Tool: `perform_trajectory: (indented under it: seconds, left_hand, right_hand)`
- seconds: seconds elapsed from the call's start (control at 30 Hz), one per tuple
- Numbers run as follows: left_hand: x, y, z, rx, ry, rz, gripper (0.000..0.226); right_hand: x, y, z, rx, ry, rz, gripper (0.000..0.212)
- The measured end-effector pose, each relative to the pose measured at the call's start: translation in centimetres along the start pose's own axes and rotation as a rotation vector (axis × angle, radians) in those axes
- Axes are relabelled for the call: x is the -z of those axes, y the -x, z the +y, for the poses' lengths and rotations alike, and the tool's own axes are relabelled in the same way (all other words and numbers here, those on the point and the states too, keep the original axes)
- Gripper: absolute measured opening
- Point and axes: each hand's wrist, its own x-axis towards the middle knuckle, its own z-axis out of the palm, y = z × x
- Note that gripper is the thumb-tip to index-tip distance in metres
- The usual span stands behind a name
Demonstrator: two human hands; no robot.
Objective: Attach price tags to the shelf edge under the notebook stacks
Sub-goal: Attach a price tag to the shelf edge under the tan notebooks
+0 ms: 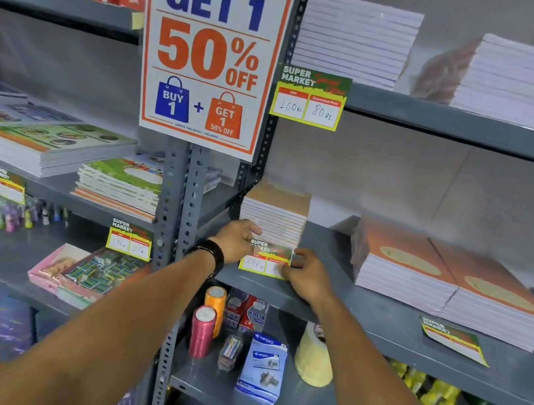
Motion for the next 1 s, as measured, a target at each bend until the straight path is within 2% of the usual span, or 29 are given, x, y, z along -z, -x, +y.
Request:
perform_trajectory:
  seconds: [0.13, 0.23, 0.4, 0.5, 0.6, 1.0]
  left_hand:
    - [0.8, 2.1, 0.3, -0.114, 0.111, -0.060, 0.026]
    - [1.3, 4.7, 0.2, -0.163, 0.136, -0.113, 0.018]
    - [0.6, 8.8, -1.6, -0.175, 0.192, -0.098, 0.014]
    - [-0.5, 9.9, -3.3, -0.127, 0.203, -0.050, 0.014]
    - [-1.3, 10.2, -4.3, -0.089, 0.197, -0.009, 0.012]
    - [-2.0, 9.4, -4.3, -0.062, 0.001, 0.147, 0.016]
  right_hand:
    - [0.3, 0.7, -0.4, -0.008, -0.256, 0.007, 0.034]
    - [0.4, 2.3, -0.6, 0.069, -0.276, -0.045, 0.017]
    - [-0.5, 5.3, 0.0, 0.219, -0.102, -0.129, 0.011]
    - [-1.3, 6.6, 0.3, 0.276, 0.092, -0.099, 0.006]
    - [-2.0, 7.3, 0.4, 0.322, 0.220, -0.037, 0.010]
    - [-3.5, 7.1, 0.0, 0.277, 0.406, 0.041, 0.013]
